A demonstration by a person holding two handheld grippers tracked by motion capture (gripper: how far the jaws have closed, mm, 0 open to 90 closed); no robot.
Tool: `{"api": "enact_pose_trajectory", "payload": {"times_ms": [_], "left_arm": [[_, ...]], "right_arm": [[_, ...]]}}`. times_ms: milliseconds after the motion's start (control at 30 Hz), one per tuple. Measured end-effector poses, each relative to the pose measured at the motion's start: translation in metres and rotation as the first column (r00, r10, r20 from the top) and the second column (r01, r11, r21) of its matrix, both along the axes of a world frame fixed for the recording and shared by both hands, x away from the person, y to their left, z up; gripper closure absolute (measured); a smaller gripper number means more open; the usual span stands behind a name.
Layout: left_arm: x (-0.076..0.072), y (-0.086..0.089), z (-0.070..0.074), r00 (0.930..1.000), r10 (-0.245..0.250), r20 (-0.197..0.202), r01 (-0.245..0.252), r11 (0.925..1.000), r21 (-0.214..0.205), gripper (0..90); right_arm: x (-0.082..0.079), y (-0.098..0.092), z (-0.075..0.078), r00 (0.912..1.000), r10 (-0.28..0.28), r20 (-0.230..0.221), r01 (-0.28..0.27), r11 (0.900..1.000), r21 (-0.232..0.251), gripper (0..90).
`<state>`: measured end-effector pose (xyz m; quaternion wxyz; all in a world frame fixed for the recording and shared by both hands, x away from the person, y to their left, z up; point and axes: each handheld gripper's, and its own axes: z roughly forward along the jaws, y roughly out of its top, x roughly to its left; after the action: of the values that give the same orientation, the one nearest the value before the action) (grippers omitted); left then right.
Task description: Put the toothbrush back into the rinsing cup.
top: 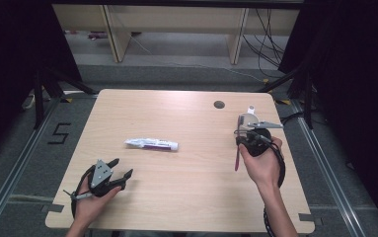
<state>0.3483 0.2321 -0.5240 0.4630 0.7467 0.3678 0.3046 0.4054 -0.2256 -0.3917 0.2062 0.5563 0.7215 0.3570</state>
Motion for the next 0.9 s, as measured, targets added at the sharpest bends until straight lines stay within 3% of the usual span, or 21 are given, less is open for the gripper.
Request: {"api": "enact_pose_trajectory", "payload": {"times_ms": [33, 100, 133, 200, 233, 300, 467, 567, 600, 900], "left_arm": [[0.000, 0.000, 0.000, 1.0000, -0.005, -0.003, 0.005, 1.0000, -0.001, 34.7], [0.000, 0.000, 0.000, 1.0000, -0.005, -0.002, 0.005, 1.0000, 0.000, 34.7], [0.000, 0.000, 0.000, 1.0000, -0.005, -0.003, 0.005, 1.0000, 0.000, 34.7], [0.000, 0.000, 0.000, 1.0000, -0.005, -0.002, 0.005, 1.0000, 0.001, 34.7], [0.000, 0.000, 0.000, 1.0000, -0.005, -0.002, 0.005, 1.0000, 0.003, 34.7], [0.000, 0.000, 0.000, 1.0000, -0.006, -0.002, 0.006, 1.0000, 0.004, 34.7], [-0.001, -0.001, 0.000, 1.0000, -0.007, -0.004, 0.007, 0.9999, 0.008, 34.8], [-0.001, -0.001, 0.000, 0.9999, -0.008, -0.006, 0.008, 0.9999, 0.013, 34.8], [-0.001, -0.001, 0.000, 1.0000, -0.008, -0.005, 0.008, 0.9999, 0.015, 34.7], [-0.001, -0.001, 0.000, 1.0000, -0.009, -0.004, 0.009, 0.9999, 0.010, 34.8]], "right_arm": [[0.001, -0.002, 0.001, 0.9998, 0.003, 0.019, -0.003, 1.0000, -0.008, 80.7], [0.000, -0.002, 0.004, 0.9985, -0.045, 0.033, 0.044, 0.9986, 0.030, 80.7], [0.003, -0.008, 0.005, 0.9972, -0.015, 0.074, 0.014, 0.9998, 0.011, 80.7], [0.003, -0.010, 0.007, 0.9959, -0.035, 0.084, 0.034, 0.9994, 0.010, 80.7], [0.005, -0.014, 0.009, 0.9921, -0.054, 0.113, 0.050, 0.9981, 0.035, 80.7], [0.007, -0.018, 0.012, 0.9871, -0.055, 0.150, 0.051, 0.9982, 0.030, 80.6], [0.011, -0.025, 0.020, 0.9799, -0.069, 0.187, 0.064, 0.9974, 0.032, 80.6], [0.017, -0.031, 0.026, 0.9666, -0.087, 0.241, 0.085, 0.9962, 0.018, 80.6], [0.019, -0.031, 0.027, 0.9631, -0.115, 0.243, 0.108, 0.9932, 0.043, 80.7], [0.033, -0.043, 0.038, 0.9293, -0.131, 0.346, 0.133, 0.9909, 0.016, 80.7]]}}
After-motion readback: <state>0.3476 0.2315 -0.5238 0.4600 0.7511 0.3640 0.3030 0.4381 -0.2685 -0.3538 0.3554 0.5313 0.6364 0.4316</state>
